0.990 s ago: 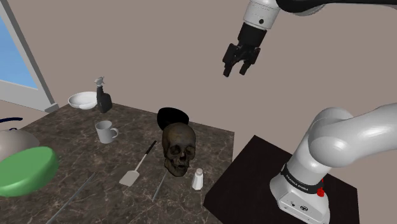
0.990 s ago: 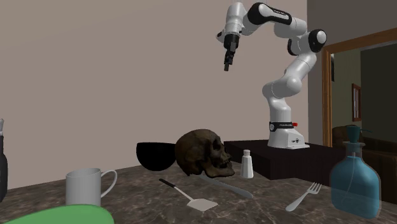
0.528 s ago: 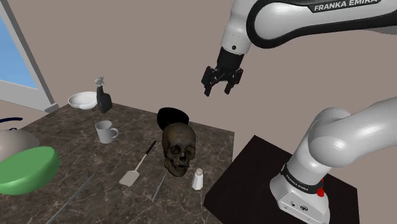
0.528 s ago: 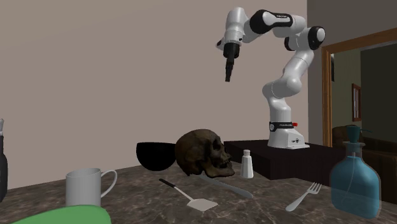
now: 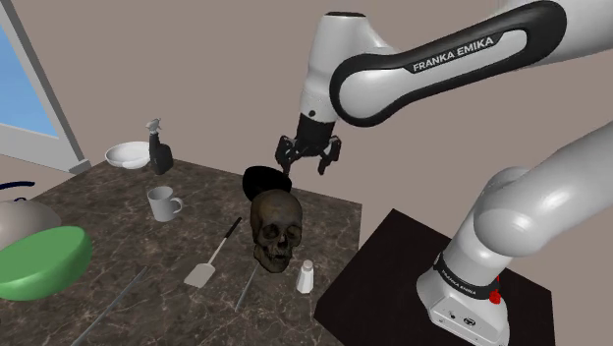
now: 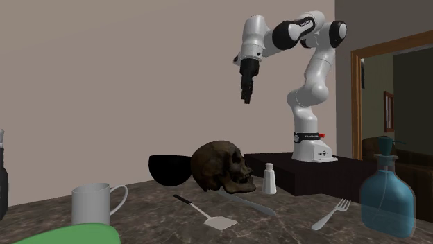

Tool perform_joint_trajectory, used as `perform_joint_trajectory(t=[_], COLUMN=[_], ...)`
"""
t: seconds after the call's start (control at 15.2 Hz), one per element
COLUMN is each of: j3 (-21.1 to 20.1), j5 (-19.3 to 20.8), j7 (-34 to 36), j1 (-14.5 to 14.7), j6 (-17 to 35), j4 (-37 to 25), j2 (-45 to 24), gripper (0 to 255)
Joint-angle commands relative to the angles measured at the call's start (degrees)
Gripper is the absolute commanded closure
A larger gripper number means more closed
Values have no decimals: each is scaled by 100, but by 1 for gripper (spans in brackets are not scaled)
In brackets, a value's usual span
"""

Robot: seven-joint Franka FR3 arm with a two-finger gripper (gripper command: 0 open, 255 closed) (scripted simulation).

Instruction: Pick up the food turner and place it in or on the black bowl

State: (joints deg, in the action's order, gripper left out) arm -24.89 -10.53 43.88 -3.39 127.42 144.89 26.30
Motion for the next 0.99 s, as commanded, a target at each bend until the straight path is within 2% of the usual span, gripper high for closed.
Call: perform_joint_trajectory(t=[0.0, 0.26, 0.53, 0.66, 0.92], j3=[-297, -854, -1228, -1235, -881], j5=[104, 619, 1619, 2228, 3205], j7=[494, 1584, 2944, 3671, 4884], j1=[-120, -424, -645, -601, -160], j6=[307, 856, 1235, 1325, 1357], j4=[-122, -447, -926, -1230, -1945], j2=[-452, -1451, -2607, -3219, -4353], gripper=[0, 0, 0, 0, 0])
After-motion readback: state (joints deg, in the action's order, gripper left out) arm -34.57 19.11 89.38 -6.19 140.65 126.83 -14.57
